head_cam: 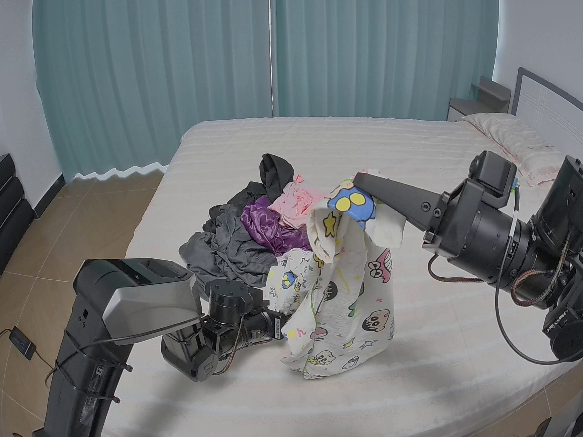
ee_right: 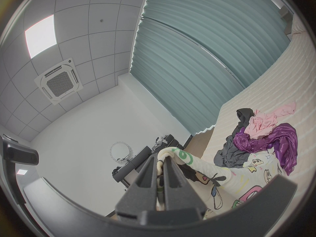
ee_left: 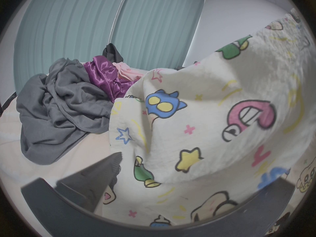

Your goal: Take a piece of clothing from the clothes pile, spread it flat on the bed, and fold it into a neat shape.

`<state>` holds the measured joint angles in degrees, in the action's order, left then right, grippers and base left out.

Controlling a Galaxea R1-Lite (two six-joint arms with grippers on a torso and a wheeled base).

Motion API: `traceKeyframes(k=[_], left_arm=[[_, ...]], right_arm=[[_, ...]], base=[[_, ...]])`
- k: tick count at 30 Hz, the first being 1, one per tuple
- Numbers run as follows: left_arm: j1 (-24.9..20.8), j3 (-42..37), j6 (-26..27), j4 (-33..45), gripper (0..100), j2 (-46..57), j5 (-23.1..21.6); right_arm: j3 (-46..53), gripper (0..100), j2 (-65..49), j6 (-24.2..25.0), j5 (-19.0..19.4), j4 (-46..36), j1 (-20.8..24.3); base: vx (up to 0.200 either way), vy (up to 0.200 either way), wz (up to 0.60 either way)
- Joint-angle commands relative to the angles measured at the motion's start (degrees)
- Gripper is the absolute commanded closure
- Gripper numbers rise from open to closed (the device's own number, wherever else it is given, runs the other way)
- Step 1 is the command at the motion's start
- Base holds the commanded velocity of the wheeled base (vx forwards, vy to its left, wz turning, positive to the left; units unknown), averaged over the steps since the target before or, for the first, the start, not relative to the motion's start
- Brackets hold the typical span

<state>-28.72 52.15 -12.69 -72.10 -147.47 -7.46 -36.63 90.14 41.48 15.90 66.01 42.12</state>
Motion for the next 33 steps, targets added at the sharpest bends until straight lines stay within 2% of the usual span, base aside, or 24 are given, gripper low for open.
traceKeyframes(k=[1, 6, 9, 15, 21, 23, 24, 25, 27, 31, 33], left_arm=[[-0.28, 1.02, -1.46, -0.15, 100, -1.51, 0.08], [1.04, -0.47, -2.95, -0.24, 100, -0.19, 0.43], [2.18, -3.2, -3.75, -0.24, 100, 2.27, 2.54], [2.79, -15.85, -9.72, -2.44, 100, 15.02, 2.28], [4.11, -22.0, -11.92, -3.84, 100, 26.36, 3.07], [5.96, -22.8, -11.92, -3.67, 100, 29.96, 3.33], [6.05, -22.8, -11.92, -3.67, 100, 30.14, 3.33], [6.48, -22.71, -12.01, -3.67, 100, 31.81, 4.74], [6.66, -22.09, -12.01, -3.49, 100, 33.48, 7.2], [6.13, -20.25, -11.92, -3.4, 100, 35.58, 11.15], [6.13, -16.47, -11.74, -1.29, 100, 37.96, 14.14]], right_arm=[[-0.02, 100, 0.3, 0.0, 0.01, 0.08, -0.81], [0.69, 100, -0.23, 0.09, -0.25, 0.08, -3.36], [1.74, 100, -0.31, 0.09, -0.43, 0.08, -4.5], [4.03, 100, 2.06, -0.26, -0.52, 0.08, -10.13], [3.76, 100, 6.28, -5.71, -0.96, 0.26, -17.25], [3.23, 100, 8.39, -7.91, -3.94, 0.78, -19.18], [3.23, 100, 8.48, -8.0, -4.12, 0.87, -19.18], [2.18, 100, 9.97, -8.97, -6.93, 1.05, -19.35], [0.42, 100, 10.76, -9.23, -9.66, 1.4, -19.35], [-3.53, 100, 10.85, -9.14, -12.29, 2.02, -19.0], [-8.54, 100, 10.15, -9.23, -14.93, 1.66, -18.56]], base=[[0.0, 0.0, 0.0], [0.0, 0.0, 0.0], [0.0, 0.0, 0.0], [0.0, 0.0, 0.0], [0.0, 0.0, 0.0], [0.0, 0.0, 0.0], [0.0, 0.0, 0.0], [0.0, 0.0, 0.0], [0.0, 0.0, 0.0], [0.0, 0.0, 0.0], [0.0, 0.0, 0.0]])
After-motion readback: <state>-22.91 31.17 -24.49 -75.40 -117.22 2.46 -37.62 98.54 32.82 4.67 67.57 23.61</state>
